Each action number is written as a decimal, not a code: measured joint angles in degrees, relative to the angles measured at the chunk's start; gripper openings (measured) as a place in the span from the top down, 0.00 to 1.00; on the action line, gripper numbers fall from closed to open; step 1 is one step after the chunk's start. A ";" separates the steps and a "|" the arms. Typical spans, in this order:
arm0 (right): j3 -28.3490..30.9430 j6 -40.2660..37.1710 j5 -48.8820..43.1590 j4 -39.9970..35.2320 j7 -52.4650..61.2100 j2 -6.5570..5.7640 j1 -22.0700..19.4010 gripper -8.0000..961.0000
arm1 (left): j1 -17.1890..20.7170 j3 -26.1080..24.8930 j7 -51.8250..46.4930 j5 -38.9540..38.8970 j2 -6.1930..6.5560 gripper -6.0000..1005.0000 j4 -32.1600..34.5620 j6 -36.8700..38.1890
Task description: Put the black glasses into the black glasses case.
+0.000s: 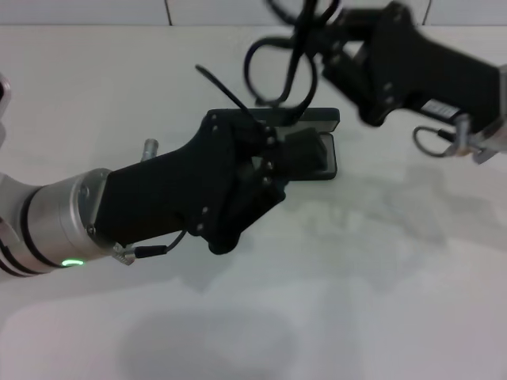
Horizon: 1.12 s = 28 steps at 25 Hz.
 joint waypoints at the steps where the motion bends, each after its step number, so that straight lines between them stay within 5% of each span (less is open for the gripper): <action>1: -0.99 0.81 0.00 -0.08 -0.11 0.00 0.13 0.92 | 0.09 -0.01 0.00 -0.30 -0.01 0.95 -0.12 -0.03; 9: -7.06 7.34 -0.35 -3.04 -0.15 0.00 0.36 0.92 | 0.23 -0.05 -0.26 -3.83 0.20 0.95 -3.25 -0.30; 28: -11.19 11.34 -0.63 -5.34 0.11 0.00 0.30 0.92 | 0.14 -1.03 -1.50 -6.32 0.26 0.95 -5.91 -2.01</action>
